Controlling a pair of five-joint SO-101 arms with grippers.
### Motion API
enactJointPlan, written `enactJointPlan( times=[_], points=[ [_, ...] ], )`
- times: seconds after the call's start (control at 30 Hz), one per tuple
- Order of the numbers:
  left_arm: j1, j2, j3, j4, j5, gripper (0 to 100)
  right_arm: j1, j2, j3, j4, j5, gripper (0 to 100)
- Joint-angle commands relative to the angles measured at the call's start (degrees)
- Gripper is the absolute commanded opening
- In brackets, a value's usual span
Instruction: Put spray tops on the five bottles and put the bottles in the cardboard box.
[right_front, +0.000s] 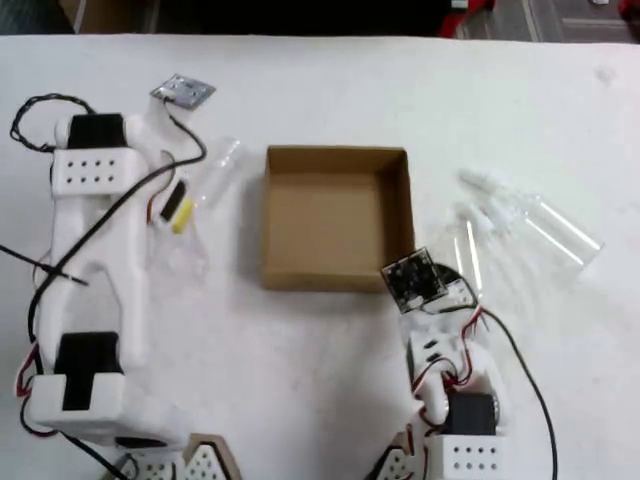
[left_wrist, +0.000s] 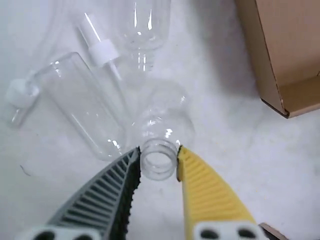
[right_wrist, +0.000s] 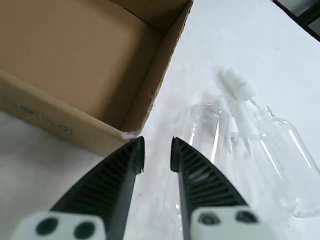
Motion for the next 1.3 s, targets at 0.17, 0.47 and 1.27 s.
enactJointPlan(
  times=[0.17, 0.47, 1.27],
  points=[
    [0.92, -0.66, -2.64, 0.62, -0.97, 9, 0.31, 0.13, 0.35, 0.22, -0.18, 7.4],
    [5.14, -1.45, -6.33, 2.20, -0.88, 9, 0.31, 0.13, 0.35, 0.22, -0.18, 7.4],
    [33.45, 22.55, -55.65, 5.63, -5.63, 9, 0.92, -0.04, 0.35, 0.13, -0.18, 7.4]
  ],
)
